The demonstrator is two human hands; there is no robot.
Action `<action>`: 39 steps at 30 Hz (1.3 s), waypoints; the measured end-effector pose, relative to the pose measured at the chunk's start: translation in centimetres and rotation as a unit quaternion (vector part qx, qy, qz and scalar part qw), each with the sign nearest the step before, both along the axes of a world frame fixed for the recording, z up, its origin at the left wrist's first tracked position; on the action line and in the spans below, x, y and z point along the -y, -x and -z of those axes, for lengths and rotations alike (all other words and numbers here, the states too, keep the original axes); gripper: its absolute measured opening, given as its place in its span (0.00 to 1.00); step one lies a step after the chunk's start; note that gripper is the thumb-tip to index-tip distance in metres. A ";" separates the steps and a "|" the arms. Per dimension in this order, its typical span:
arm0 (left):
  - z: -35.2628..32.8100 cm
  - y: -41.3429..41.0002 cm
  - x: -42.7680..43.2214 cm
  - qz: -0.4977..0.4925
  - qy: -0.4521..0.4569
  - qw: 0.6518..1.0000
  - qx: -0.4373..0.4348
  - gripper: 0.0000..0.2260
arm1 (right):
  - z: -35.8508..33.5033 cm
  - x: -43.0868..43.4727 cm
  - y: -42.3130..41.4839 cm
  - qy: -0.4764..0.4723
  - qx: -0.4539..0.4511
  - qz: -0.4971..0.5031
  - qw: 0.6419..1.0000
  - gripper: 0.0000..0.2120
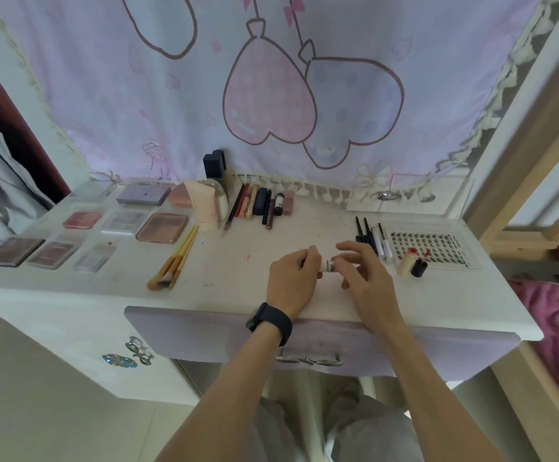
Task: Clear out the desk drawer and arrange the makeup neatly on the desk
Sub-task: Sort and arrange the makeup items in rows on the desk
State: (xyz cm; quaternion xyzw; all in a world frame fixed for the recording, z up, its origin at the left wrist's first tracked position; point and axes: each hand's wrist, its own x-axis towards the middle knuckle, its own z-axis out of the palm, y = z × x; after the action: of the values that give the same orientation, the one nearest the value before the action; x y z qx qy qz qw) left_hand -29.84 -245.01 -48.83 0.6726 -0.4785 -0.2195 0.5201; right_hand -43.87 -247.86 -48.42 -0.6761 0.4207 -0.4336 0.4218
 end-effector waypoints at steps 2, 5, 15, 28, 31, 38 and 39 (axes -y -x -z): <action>0.0 -0.1 0.0 -0.003 -0.001 1.000 -0.001 0.22 | -0.3 -0.2 -0.4 -0.008 -0.045 0.015 0.999 0.15; 0.1 -0.2 0.0 -0.005 -0.007 1.000 0.004 0.22 | 0.0 -0.2 -0.6 0.009 -0.074 0.025 0.997 0.18; -0.2 -0.1 -0.1 0.000 -0.012 1.000 -0.003 0.21 | -0.4 -0.1 -0.5 -0.013 -0.046 0.017 0.999 0.16; -0.3 0.0 -0.1 -0.007 -0.022 1.000 -0.009 0.21 | 0.0 -0.2 -0.5 0.003 -0.049 0.035 0.998 0.12; -0.5 -0.1 0.0 -0.010 -0.023 0.999 -0.021 0.21 | 0.1 -0.3 -0.2 0.017 -0.020 0.029 0.999 0.07; -1.2 -0.3 -0.8 0.019 -0.044 0.998 -0.034 0.23 | -0.2 -1.0 0.0 0.065 0.002 -0.002 0.998 0.10; -1.4 -0.5 -0.9 0.030 -0.057 0.997 -0.030 0.23 | -0.4 -1.3 0.2 0.080 -0.012 -0.001 0.997 0.11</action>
State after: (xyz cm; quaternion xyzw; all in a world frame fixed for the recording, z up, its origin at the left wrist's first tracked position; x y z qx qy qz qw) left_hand -29.38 -244.07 -47.39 0.6797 -0.4688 -0.2821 0.4885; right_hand -44.08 -246.59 -48.05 -0.7135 0.3889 -0.4570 0.3616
